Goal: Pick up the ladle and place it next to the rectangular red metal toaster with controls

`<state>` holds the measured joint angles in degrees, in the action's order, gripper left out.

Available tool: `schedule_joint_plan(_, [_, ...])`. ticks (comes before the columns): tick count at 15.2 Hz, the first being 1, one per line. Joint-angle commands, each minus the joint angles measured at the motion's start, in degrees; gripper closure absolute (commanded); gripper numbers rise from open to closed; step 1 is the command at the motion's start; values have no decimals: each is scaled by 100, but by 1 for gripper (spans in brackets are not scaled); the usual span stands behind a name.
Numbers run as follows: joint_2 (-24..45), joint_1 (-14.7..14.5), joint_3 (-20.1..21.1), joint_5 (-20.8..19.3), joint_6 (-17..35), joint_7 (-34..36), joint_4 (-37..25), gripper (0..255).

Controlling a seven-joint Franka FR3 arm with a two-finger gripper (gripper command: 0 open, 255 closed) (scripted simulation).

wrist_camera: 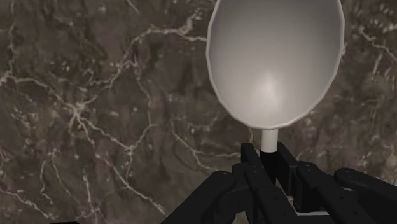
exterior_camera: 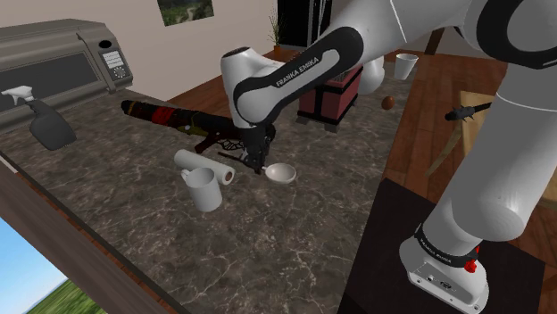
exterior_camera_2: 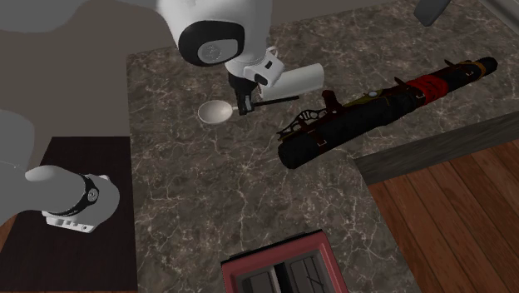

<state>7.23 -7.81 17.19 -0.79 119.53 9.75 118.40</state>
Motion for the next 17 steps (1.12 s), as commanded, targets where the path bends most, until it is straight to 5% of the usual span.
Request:
schedule_joint_plan(1, [-80,11,-1,27,-152,-28,-73,255])
schedule_joint_plan(17, [-504,38,0,159,-1323,-104,-839,255])
